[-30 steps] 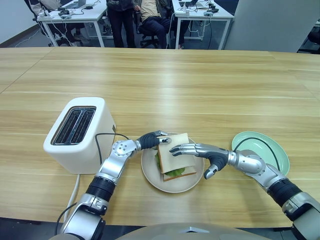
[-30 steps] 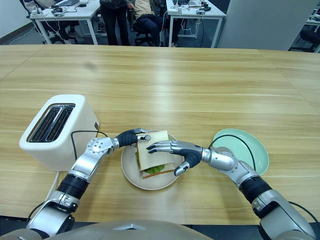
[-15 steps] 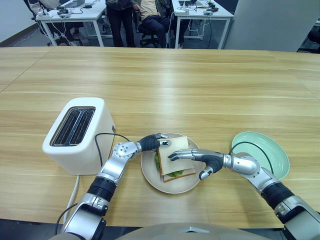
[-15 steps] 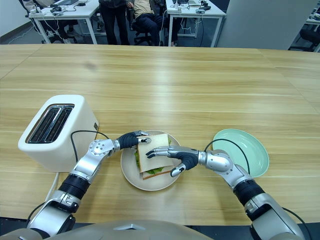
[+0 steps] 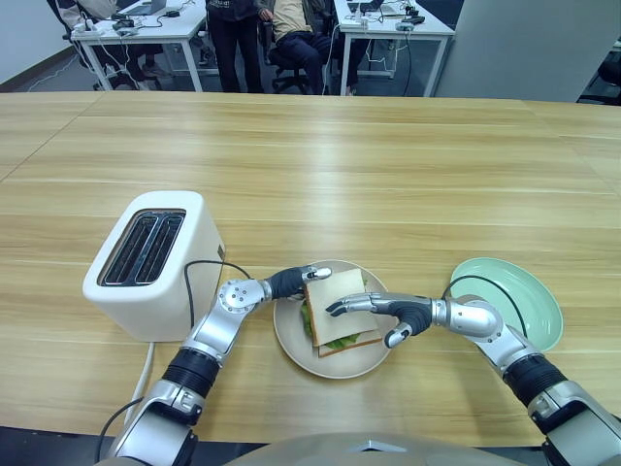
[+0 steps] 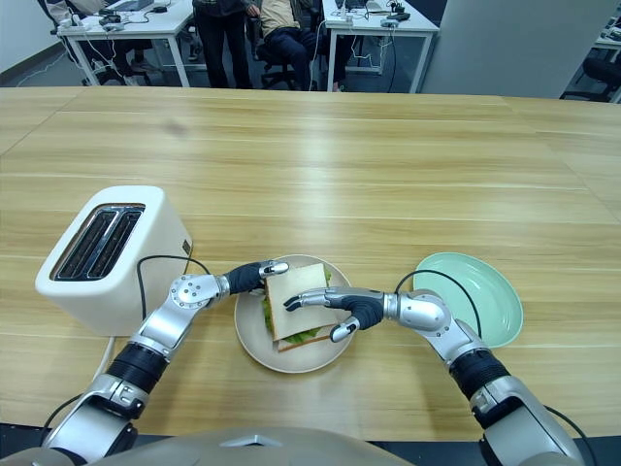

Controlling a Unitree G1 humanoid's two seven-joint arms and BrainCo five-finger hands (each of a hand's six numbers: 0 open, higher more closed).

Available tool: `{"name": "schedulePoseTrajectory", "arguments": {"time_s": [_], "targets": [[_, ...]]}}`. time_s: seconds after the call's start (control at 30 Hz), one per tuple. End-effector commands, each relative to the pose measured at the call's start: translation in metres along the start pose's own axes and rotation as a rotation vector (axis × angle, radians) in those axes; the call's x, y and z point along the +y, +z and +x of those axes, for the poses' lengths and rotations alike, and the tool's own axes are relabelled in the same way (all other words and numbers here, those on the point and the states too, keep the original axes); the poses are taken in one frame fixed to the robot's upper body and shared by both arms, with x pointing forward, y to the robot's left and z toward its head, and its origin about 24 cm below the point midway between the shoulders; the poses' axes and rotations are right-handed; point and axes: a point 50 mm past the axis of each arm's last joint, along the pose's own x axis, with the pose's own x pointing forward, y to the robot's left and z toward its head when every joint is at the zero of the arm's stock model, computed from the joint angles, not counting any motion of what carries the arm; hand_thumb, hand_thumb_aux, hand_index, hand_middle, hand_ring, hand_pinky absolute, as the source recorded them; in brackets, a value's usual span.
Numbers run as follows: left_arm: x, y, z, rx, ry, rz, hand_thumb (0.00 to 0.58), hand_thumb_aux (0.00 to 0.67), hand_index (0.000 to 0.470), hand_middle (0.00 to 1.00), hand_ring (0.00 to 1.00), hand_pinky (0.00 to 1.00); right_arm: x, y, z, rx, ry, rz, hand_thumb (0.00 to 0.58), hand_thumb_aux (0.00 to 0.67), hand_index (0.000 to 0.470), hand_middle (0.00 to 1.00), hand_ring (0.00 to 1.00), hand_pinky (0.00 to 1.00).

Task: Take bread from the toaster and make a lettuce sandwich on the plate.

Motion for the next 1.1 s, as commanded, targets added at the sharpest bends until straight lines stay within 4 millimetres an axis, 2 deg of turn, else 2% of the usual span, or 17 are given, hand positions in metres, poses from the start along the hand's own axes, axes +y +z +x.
{"name": "schedulePoseTrajectory", "arguments": {"time_s": [0.03, 0.27, 0.4, 0.53, 0.67, 0.77, 0.97, 1.0, 1.07, 1.1], "targets": [[0.01, 0.019, -0.003, -0.055, 0.063, 0.194, 0.0, 0.0, 0.0, 1.0, 1.0, 1.0, 0.022, -0.013, -0.006, 0.094, 0.106, 0.09, 0.0, 0.0, 0.0, 0.0, 0.0, 0.0], [0.051, 0.061, -0.023, -0.105, 0.408, 0.593, 0.0, 0.0, 0.0, 1.0, 1.0, 1.0, 0.02, -0.013, -0.006, 0.092, 0.098, 0.085, 0.0, 0.0, 0.0, 0.0, 0.0, 0.0], [0.061, 0.082, -0.038, -0.113, 0.552, 0.8, 0.0, 0.0, 0.0, 1.0, 1.0, 1.0, 0.019, -0.013, -0.006, 0.091, 0.095, 0.083, 0.0, 0.0, 0.0, 0.0, 0.0, 0.0], [0.064, 0.092, -0.048, -0.096, 0.624, 0.924, 0.0, 0.0, 0.0, 1.0, 1.0, 1.0, 0.018, -0.013, -0.005, 0.089, 0.093, 0.082, 0.0, 0.0, 0.0, 0.0, 0.0, 0.0], [0.066, 0.101, -0.055, -0.117, 0.69, 0.943, 0.0, 0.0, 0.0, 1.0, 1.0, 1.0, 0.017, -0.013, -0.004, 0.089, 0.088, 0.079, 0.0, 0.0, 0.0, 0.0, 0.0, 0.0], [0.07, 0.105, -0.058, -0.145, 0.757, 0.888, 0.0, 0.0, 0.0, 1.0, 1.0, 1.0, 0.01, -0.013, -0.002, 0.081, 0.053, 0.047, 0.0, 0.0, 0.0, 0.0, 0.0, 0.0], [0.074, 0.111, -0.079, -0.249, 0.952, 0.71, 0.0, 0.0, 0.0, 1.0, 1.0, 1.0, -0.033, 0.006, -0.002, -0.048, -0.253, -0.075, 0.0, 0.0, 0.0, 0.0, 0.0, 0.0], [0.074, 0.113, -0.084, -0.276, 0.985, 0.669, 0.0, 0.0, 0.0, 0.91, 0.91, 0.91, -0.04, 0.01, -0.003, -0.08, -0.306, -0.068, 0.0, 0.0, 0.0, 0.0, 0.0, 0.0], [0.071, 0.116, -0.095, -0.333, 1.036, 0.603, 0.0, 0.0, 0.0, 0.62, 0.62, 0.62, -0.052, 0.02, -0.006, -0.16, -0.429, -0.037, 0.0, 0.0, 0.0, 0.0, 0.0, 0.0], [0.069, 0.116, -0.099, -0.357, 1.045, 0.564, 0.237, 0.155, 0.106, 0.63, 0.63, 0.63, -0.058, 0.026, -0.008, -0.212, -0.503, -0.007, 0.0, 0.0, 0.0, 0.0, 0.0, 0.0]]}}
